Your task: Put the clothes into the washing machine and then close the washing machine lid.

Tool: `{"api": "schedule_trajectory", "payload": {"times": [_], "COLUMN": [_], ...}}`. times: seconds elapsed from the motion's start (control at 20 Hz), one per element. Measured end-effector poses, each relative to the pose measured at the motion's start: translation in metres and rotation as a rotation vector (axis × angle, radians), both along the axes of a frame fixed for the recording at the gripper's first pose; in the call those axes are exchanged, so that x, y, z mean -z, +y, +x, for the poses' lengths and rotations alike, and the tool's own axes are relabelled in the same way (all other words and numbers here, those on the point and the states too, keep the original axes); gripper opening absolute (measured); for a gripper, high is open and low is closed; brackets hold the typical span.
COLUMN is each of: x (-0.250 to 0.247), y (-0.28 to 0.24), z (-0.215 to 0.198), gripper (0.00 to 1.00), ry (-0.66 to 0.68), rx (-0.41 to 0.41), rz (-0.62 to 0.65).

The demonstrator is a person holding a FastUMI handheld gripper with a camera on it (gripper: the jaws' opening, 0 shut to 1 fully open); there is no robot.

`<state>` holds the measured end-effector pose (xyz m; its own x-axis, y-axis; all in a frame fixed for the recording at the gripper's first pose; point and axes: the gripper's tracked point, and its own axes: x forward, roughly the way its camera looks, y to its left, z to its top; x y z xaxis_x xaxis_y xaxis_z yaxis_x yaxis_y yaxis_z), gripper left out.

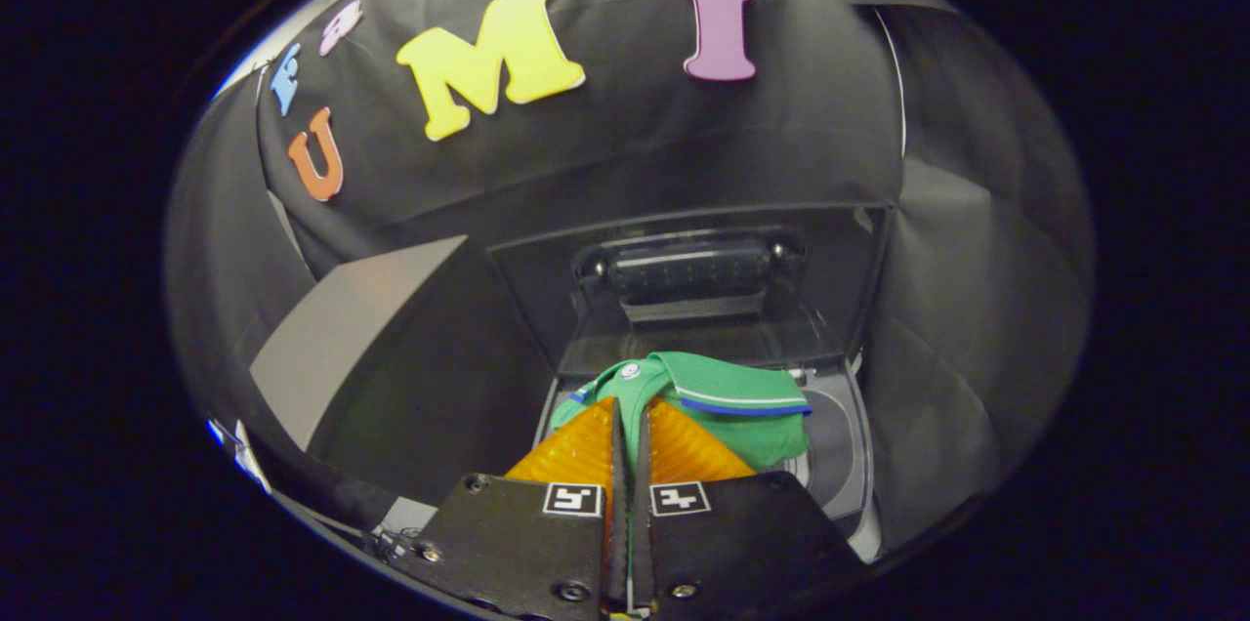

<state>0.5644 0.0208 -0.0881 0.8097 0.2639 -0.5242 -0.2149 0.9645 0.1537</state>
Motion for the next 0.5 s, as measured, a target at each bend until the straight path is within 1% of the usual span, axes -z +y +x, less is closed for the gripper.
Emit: {"api": "schedule_trajectory", "payload": {"times": [0.5], "x": [0.098], "y": [0.006], "z": [0.031], "gripper": [0.05], "ry": [0.17], "rx": [0.017], "rz": [-0.064]}}
